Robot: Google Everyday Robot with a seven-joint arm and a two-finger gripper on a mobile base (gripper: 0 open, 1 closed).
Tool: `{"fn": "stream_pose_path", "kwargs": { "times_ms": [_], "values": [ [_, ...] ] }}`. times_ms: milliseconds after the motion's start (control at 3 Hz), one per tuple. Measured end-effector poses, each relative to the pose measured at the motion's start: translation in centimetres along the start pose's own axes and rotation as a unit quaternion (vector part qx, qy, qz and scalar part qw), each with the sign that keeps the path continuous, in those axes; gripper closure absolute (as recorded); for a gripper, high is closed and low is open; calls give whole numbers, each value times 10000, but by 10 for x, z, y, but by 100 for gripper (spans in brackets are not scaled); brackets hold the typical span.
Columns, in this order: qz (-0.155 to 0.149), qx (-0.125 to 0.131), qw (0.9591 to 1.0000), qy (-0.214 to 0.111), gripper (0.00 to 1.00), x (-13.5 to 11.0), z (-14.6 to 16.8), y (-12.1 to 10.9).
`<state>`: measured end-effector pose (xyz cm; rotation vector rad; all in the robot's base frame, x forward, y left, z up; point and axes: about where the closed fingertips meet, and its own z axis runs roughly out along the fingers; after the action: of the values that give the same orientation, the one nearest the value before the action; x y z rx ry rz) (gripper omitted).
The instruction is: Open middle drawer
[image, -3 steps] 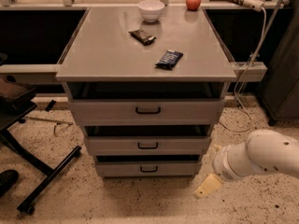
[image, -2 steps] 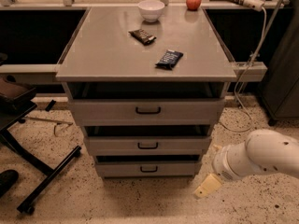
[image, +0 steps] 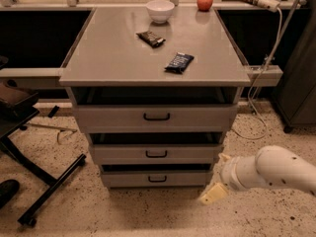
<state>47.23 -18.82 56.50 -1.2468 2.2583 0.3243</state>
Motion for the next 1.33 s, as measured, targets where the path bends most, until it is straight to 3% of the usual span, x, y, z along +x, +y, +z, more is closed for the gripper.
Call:
{"fn": "stream_pose_path", "kwargs": {
  "times_ms": [333,667,1000,1333],
  "values": [
    [-112,189,9985,-497,0,-10,38,-16],
    [-125,159,9983,-542,0,-10,46,-16],
    [-416,147,9967,-686,0,-23,72,-21],
    [-797,179,9941,-711,0,-35,137,-31]
  ]
}}
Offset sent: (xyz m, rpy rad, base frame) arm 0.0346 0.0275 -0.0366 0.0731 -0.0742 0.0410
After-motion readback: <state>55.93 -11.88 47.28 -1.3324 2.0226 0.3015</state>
